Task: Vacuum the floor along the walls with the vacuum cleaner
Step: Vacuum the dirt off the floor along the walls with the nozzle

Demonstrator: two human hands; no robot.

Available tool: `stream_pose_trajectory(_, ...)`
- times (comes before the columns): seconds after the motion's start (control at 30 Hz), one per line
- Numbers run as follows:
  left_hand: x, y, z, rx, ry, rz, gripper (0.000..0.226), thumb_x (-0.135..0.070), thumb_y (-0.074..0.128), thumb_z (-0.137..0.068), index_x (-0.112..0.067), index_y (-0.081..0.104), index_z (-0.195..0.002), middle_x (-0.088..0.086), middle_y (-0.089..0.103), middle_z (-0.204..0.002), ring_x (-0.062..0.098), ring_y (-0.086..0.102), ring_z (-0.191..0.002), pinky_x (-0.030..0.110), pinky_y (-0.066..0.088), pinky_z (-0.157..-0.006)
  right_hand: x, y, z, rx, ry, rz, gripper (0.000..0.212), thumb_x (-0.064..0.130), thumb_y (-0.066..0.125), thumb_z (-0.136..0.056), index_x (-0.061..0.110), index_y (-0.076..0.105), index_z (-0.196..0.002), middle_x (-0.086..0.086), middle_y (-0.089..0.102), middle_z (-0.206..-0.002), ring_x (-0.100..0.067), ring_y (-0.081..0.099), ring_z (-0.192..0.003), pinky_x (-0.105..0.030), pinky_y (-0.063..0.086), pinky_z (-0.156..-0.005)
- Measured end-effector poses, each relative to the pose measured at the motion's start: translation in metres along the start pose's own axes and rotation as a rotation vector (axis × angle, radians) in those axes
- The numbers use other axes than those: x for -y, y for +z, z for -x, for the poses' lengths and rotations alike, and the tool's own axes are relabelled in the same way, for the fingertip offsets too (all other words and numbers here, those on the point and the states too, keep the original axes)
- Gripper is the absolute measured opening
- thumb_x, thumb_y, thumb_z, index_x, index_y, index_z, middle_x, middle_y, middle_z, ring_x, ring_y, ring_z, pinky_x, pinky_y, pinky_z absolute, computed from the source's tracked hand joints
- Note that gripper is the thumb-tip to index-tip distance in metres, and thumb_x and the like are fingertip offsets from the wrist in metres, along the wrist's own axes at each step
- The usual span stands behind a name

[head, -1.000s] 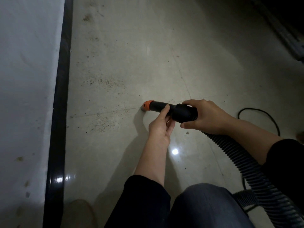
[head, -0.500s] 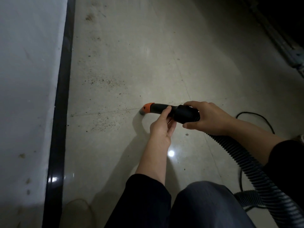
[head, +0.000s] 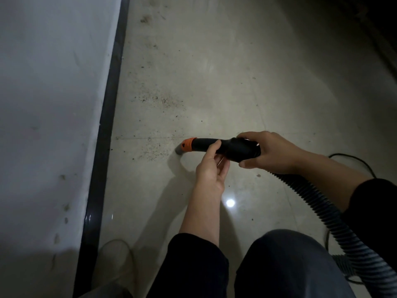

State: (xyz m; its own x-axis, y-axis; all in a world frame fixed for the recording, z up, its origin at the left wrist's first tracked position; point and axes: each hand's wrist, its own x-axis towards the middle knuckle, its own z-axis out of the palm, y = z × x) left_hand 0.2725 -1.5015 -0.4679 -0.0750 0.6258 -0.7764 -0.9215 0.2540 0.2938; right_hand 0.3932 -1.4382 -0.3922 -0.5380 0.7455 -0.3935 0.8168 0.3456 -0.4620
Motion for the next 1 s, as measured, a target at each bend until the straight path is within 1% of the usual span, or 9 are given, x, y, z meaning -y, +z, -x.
stream_pose_trajectory(0.1, -0.003, -0.005, 0.003, -0.012, 0.006, 0.014, 0.040, -0.019, 0.072, -0.086, -0.005, 0.060, -0.121, 0.006, 0.071, -0.095, 0.012, 0.066, -0.090, 0.023, 0.055, -0.073, 0.003, 0.002, -0.001, 0.023, -0.019, -0.002, 0.045, 0.026, 0.077, -0.077, 0.025, 0.059, -0.118, 0.000, 0.068, -0.099, -0.019, 0.064, -0.081, -0.047, 0.057, -0.074)
stream_pose_trajectory(0.2, -0.004, -0.009, 0.008, -0.027, 0.018, 0.024, 0.039, -0.021, 0.071, -0.087, -0.007, 0.060, -0.121, 0.006, 0.070, -0.096, 0.013, 0.066, -0.092, 0.023, 0.054, -0.075, 0.006, 0.005, -0.002, 0.038, -0.037, 0.010, 0.045, 0.026, 0.078, -0.077, 0.026, 0.060, -0.118, 0.001, 0.068, -0.099, -0.018, 0.064, -0.083, -0.045, 0.055, -0.079)
stream_pose_trajectory(0.43, -0.006, -0.017, 0.016, -0.041, 0.048, 0.069, 0.041, -0.023, 0.071, -0.086, -0.010, 0.059, -0.124, 0.005, 0.070, -0.102, 0.013, 0.065, -0.100, 0.022, 0.054, -0.078, 0.016, 0.010, -0.005, 0.069, -0.076, 0.026, 0.044, 0.024, 0.078, -0.077, 0.026, 0.061, -0.118, 0.003, 0.068, -0.098, -0.016, 0.064, -0.084, -0.044, 0.055, -0.080)
stream_pose_trajectory(0.6, -0.012, -0.023, 0.018, -0.062, 0.068, 0.098, 0.040, -0.023, 0.071, -0.086, -0.009, 0.060, -0.122, 0.003, 0.069, -0.098, 0.011, 0.065, -0.099, 0.022, 0.054, -0.080, 0.025, 0.015, -0.009, 0.072, -0.092, 0.024, 0.046, 0.024, 0.078, -0.078, 0.024, 0.060, -0.120, 0.001, 0.068, -0.101, -0.017, 0.063, -0.086, -0.043, 0.054, -0.082)
stream_pose_trajectory(0.73, -0.020, -0.030, 0.018, -0.076, 0.091, 0.115, 0.039, -0.023, 0.071, -0.087, -0.008, 0.060, -0.121, 0.003, 0.069, -0.097, 0.011, 0.064, -0.100, 0.022, 0.053, -0.082, 0.034, 0.022, -0.014, 0.069, -0.118, 0.032, 0.047, 0.023, 0.078, -0.078, 0.023, 0.060, -0.121, 0.000, 0.067, -0.102, -0.016, 0.062, -0.085, -0.038, 0.053, -0.081)
stream_pose_trajectory(0.9, -0.030, -0.040, 0.019, -0.093, 0.120, 0.132, 0.038, -0.022, 0.071, -0.087, -0.008, 0.061, -0.120, 0.004, 0.068, -0.098, 0.012, 0.064, -0.102, 0.021, 0.053, -0.080, 0.046, 0.027, -0.023, 0.073, -0.160, 0.056, 0.044, 0.025, 0.079, -0.077, 0.025, 0.061, -0.117, 0.002, 0.068, -0.098, -0.009, 0.059, -0.079, -0.031, 0.050, -0.076)
stream_pose_trajectory(1.0, -0.036, -0.048, 0.019, -0.094, 0.136, 0.142, 0.036, -0.022, 0.070, -0.087, -0.009, 0.061, -0.119, 0.003, 0.069, -0.096, 0.011, 0.065, -0.099, 0.021, 0.053, -0.078, 0.051, 0.031, -0.028, 0.084, -0.182, 0.060, 0.045, 0.025, 0.079, -0.076, 0.025, 0.061, -0.117, 0.004, 0.067, -0.096, -0.004, 0.058, -0.078, -0.027, 0.048, -0.073)
